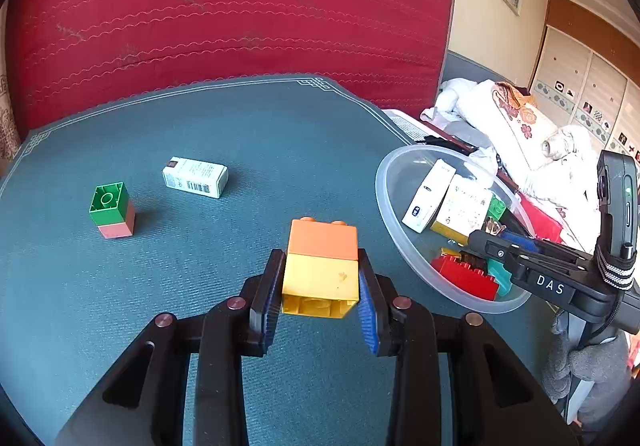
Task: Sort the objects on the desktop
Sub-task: 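Carry the yellow-orange brick and gold key ring over the clear bowl, then open the right gripper to drop the key ring while the left gripper releases the brick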
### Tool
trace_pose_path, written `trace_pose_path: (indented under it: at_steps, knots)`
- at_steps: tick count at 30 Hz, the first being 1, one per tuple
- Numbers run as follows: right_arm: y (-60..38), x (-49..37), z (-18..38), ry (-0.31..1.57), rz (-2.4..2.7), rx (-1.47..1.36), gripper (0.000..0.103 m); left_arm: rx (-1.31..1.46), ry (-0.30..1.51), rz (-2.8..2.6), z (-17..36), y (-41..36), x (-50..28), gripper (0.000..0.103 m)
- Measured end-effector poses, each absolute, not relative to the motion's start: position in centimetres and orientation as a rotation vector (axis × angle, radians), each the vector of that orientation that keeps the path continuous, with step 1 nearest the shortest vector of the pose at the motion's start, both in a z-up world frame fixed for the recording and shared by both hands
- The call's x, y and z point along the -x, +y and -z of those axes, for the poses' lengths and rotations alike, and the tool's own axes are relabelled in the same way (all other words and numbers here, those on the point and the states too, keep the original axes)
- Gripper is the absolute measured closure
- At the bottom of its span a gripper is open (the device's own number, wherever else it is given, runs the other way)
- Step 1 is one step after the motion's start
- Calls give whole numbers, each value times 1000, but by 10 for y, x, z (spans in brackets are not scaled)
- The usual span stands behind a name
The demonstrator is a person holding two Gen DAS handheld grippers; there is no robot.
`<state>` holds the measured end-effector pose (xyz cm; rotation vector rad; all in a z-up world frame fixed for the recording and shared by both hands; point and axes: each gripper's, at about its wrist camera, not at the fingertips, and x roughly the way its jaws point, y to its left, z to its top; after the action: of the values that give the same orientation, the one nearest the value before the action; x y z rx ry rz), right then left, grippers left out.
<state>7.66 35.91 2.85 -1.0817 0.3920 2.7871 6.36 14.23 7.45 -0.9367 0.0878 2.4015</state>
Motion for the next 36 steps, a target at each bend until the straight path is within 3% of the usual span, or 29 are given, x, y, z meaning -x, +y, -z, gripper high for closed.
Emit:
trace_pose_path:
  at_steps: [36]
  knots:
    - [397, -121, -44, 425, -2747, 920, 60, 892, 160, -2177, -80, 227, -97, 66]
